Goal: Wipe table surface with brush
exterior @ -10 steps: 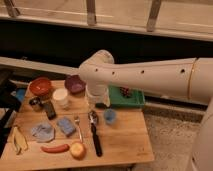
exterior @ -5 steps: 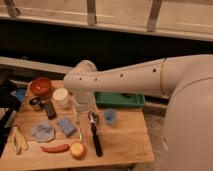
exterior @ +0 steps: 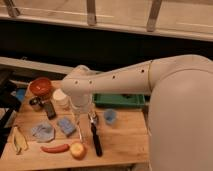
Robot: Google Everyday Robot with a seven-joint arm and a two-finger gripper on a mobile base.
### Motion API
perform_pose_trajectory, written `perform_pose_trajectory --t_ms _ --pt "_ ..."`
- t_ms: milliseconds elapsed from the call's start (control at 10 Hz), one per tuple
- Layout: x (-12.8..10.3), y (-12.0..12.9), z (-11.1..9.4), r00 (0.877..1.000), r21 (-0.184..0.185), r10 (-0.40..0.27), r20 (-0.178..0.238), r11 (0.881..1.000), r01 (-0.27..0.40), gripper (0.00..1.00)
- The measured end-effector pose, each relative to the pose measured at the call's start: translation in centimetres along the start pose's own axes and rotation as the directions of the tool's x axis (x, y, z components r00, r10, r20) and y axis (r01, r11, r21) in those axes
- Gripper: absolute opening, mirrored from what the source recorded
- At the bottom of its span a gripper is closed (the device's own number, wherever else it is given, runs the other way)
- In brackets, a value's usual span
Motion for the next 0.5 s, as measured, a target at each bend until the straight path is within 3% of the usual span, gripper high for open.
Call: perform_pose_trajectory --t_ms 500 --pt "-0.5 -0.5 3.7 0.997 -0.024 0.025 -0.077 0.999 -0.027 0.65"
